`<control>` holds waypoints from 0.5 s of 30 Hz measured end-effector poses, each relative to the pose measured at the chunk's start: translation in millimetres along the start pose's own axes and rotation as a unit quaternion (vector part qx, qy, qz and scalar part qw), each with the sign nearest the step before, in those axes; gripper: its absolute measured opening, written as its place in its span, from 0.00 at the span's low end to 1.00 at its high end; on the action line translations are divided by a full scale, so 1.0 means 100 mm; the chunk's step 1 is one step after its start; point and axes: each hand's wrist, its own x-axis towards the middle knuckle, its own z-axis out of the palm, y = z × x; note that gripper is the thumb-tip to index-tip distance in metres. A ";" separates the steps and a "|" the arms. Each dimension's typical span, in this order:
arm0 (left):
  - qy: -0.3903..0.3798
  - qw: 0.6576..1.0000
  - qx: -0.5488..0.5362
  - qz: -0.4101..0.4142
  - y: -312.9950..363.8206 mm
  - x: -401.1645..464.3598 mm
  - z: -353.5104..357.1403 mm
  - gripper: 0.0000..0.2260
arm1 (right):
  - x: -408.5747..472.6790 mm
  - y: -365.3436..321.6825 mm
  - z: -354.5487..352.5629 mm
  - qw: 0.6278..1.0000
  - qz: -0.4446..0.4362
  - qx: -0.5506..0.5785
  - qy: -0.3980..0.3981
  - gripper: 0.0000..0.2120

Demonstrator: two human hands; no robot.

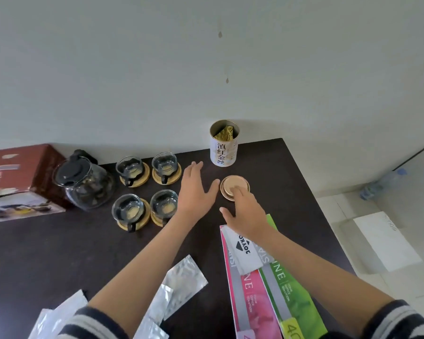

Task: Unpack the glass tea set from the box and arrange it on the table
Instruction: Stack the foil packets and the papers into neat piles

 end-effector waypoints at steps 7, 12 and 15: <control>0.101 0.995 0.007 0.023 -0.66 -1.24 -0.46 0.20 | -0.91 -0.38 0.47 0.994 -0.045 0.061 -0.073 0.29; 0.108 0.988 0.043 -0.102 -1.38 -2.01 -0.69 0.27 | -1.44 -0.57 0.90 0.988 -0.024 0.087 -0.128 0.31; 0.088 0.979 0.095 -0.158 -1.83 -2.41 -0.86 0.37 | -1.64 -0.65 1.11 0.992 0.005 0.054 -0.116 0.35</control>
